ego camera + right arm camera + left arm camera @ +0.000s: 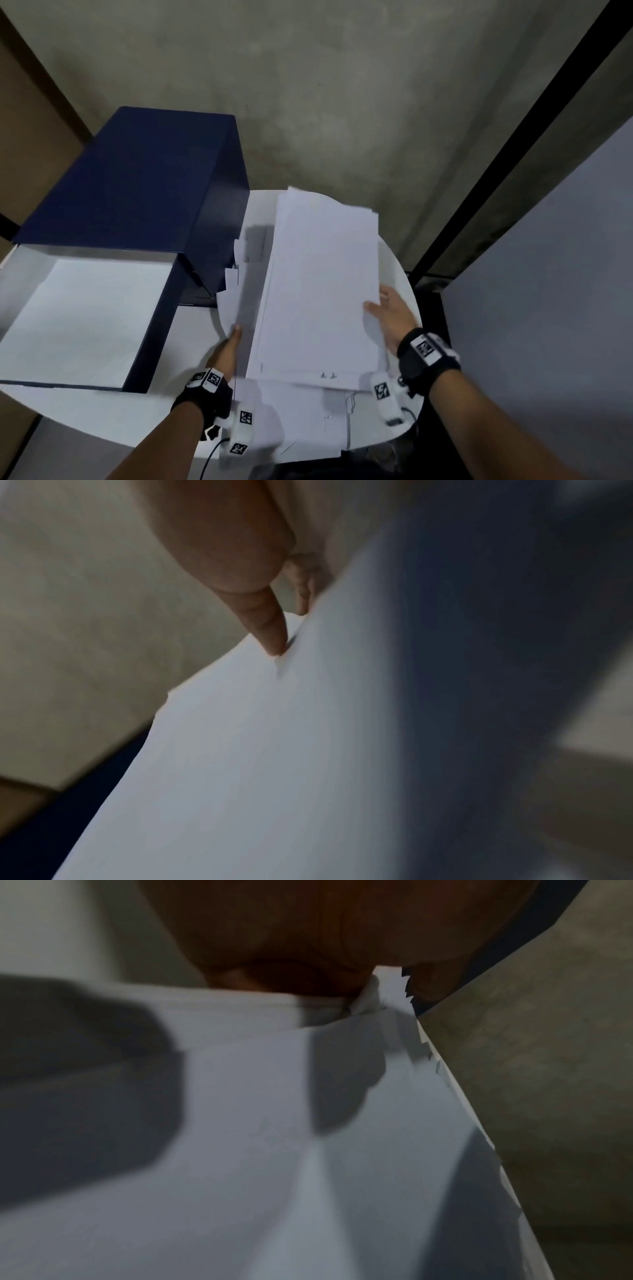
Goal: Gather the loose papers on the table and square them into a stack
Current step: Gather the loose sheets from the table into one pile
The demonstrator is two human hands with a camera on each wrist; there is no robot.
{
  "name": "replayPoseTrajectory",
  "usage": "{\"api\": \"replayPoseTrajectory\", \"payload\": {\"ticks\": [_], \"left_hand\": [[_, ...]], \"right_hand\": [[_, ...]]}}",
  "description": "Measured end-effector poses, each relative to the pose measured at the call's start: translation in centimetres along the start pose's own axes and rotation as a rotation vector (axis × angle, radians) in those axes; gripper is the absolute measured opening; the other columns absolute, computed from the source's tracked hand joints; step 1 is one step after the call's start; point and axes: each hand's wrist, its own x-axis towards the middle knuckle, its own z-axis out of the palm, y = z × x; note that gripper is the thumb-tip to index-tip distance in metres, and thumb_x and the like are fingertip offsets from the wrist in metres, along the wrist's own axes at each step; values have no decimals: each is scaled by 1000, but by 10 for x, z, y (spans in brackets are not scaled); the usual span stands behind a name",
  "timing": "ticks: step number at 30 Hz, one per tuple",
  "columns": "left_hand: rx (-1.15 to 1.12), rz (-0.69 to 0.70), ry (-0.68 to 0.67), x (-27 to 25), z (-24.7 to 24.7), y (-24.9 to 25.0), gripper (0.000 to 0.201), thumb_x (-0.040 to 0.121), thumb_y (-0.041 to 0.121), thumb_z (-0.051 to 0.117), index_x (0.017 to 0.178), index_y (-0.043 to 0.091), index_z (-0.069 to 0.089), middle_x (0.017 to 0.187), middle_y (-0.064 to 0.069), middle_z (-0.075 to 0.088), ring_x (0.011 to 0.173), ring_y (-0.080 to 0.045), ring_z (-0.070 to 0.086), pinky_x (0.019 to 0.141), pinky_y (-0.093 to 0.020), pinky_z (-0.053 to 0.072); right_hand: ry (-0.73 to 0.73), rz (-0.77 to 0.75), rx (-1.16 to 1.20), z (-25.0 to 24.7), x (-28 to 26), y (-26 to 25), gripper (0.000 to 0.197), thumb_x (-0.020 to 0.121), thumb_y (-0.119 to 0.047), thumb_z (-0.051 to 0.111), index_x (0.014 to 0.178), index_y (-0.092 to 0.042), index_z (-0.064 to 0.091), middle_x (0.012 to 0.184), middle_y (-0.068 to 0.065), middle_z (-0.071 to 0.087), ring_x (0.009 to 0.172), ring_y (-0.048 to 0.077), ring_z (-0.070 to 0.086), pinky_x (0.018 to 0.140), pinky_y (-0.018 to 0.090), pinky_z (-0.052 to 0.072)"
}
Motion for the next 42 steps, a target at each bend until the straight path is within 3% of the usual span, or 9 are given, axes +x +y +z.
{"api": "replayPoseTrajectory", "payload": {"ticks": [2, 6, 15, 20, 24, 29, 36, 38, 42], "left_hand": [[-134, -33, -35, -2, 1, 2, 93, 79, 78, 42, 147, 16, 34, 153, -12, 33, 142, -29, 31, 117, -43, 23], [-23, 103, -34, -1, -3, -2, 84, 72, 68, 62, 136, 14, 51, 138, -6, 53, 128, -28, 49, 109, -38, 35], [371, 394, 134, -26, 6, 8, 51, 85, 8, 66, 133, 13, 50, 123, -9, 65, 110, -30, 61, 94, -34, 48], [285, 488, 93, -53, 13, 27, 44, 87, 2, 64, 129, 8, 53, 112, -3, 64, 99, -21, 59, 84, -27, 43], [179, 469, -47, -67, 36, 41, 37, 85, 2, 67, 120, 5, 55, 106, -3, 66, 101, -19, 62, 87, -27, 46], [319, 501, -244, -58, 73, 48, 37, 87, 27, 68, 120, 20, 52, 116, 9, 62, 107, -10, 58, 96, -27, 44], [529, 404, 237, -24, 62, 48, 43, 88, 19, 60, 131, 14, 54, 137, -11, 50, 119, -28, 53, 99, -32, 43], [542, 308, 262, -11, 49, 48, 57, 88, 18, 59, 142, 12, 41, 147, -14, 40, 133, -32, 41, 109, -37, 36], [567, 251, 205, -4, 39, 53, 63, 90, 22, 62, 145, 8, 34, 146, -13, 45, 130, -32, 47, 103, -34, 38]], "right_hand": [[-95, 146, -233, 5, -1, 35, 29, 88, -22, 65, 114, -19, 53, 125, 7, 62, 113, 29, 61, 100, 49, 47], [-122, 227, -650, 1, -10, 67, 55, 92, -28, 60, 140, -12, 38, 130, 8, 53, 120, 25, 53, 98, 30, 40], [-132, 337, -427, -24, -17, 59, 25, 92, -24, 58, 116, -21, 55, 108, 2, 60, 92, 19, 63, 75, 31, 50], [-67, 324, -229, -28, -15, 70, 43, 84, -25, 71, 120, -20, 50, 113, 3, 63, 108, 24, 61, 79, 36, 53], [10, 309, 19, -33, -20, 77, 82, 46, -37, 94, 116, -12, 60, 108, 9, 72, 100, 30, 69, 93, 47, 53], [135, 321, 183, -62, -32, 74, 31, 77, 1, 72, 107, -3, 65, 99, 16, 74, 89, 35, 70, 77, 47, 57], [420, 445, -146, -127, -5, 160, 55, 63, -24, 84, 108, -1, 63, 111, 21, 68, 97, 37, 67, 92, 57, 51], [418, 462, -215, -134, 3, 182, 72, 59, -32, 84, 117, 1, 59, 116, 20, 66, 103, 36, 65, 94, 54, 51], [413, 455, -197, -115, -10, 151, 49, 71, -15, 81, 113, 1, 62, 112, 20, 68, 102, 37, 65, 96, 55, 50]]}}
